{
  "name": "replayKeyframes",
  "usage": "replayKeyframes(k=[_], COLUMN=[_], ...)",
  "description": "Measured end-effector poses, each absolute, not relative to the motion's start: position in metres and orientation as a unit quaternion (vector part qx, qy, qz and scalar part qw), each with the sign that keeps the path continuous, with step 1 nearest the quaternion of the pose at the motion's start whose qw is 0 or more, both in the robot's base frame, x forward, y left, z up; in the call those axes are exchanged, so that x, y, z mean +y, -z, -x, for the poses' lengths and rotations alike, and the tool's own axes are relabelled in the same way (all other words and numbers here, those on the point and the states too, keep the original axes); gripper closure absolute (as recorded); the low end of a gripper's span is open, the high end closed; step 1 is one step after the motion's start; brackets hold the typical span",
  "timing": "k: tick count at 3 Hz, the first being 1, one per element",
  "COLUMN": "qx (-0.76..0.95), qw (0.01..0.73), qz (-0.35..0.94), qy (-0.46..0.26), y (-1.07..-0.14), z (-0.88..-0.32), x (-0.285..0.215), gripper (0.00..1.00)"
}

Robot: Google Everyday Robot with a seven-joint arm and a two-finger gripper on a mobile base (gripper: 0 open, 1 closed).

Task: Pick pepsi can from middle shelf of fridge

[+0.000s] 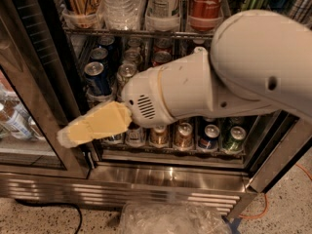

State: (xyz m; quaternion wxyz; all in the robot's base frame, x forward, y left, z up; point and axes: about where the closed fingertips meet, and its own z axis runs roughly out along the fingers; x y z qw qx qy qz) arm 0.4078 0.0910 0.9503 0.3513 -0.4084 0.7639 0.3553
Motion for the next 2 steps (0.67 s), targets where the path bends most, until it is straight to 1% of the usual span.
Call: replayKeyframes(k=[1,2], qx=[0.772,0.794], qw=[0.356,0.358], qz=[0.378,0.341], qy=[-0.366,-0.355], y=[-0.951,-0.948], z=[-0.403,-0.401], x=[0.123,0.143], gripper=[0.00,0.00])
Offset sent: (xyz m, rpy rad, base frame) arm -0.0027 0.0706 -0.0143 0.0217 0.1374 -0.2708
